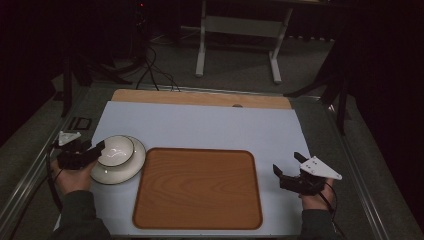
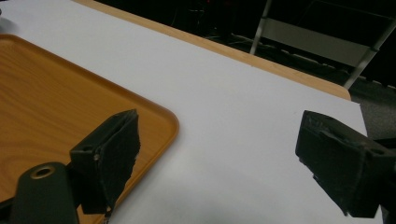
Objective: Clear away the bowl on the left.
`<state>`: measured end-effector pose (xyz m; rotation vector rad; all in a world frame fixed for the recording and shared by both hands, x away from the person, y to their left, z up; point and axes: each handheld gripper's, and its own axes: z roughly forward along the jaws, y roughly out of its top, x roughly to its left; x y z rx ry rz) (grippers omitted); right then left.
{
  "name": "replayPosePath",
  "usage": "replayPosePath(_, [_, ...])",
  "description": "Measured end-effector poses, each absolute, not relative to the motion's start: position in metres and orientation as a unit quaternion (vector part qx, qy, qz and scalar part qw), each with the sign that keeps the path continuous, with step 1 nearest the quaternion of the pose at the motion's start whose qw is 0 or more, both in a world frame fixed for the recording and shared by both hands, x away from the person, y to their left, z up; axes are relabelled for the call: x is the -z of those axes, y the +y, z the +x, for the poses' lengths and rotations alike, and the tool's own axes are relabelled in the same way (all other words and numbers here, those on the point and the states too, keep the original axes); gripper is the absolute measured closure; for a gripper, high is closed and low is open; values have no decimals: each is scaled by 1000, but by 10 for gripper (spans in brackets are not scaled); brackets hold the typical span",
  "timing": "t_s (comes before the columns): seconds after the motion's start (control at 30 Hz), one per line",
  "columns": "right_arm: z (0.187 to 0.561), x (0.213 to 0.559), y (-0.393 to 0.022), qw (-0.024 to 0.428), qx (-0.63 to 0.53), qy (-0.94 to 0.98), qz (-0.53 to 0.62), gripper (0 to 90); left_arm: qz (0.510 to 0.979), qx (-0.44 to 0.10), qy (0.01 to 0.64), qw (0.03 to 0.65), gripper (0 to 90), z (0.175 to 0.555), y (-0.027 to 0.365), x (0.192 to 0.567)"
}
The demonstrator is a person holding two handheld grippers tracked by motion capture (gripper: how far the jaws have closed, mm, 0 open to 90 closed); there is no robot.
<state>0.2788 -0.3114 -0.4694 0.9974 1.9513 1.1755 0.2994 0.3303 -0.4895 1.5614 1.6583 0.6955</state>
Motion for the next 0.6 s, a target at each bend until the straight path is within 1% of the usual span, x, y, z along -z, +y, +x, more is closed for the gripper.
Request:
replayPosePath(0.23, [278,469,-311,322,-445,745,379,134,623,-253,647,358,492,303,327,495])
replayPosePath(0.27, [279,469,-311,323,-445,745,378,134,624,-253,647,357,523,303,327,495])
replayPosePath(0.43, [279,470,-311,323,-445,745,377,134,630,-241,654,344,597,306,325,498])
replayPosePath(0.6, [279,469,-311,323,-446,745,377,134,628,-226,661,343,650,307,327,502])
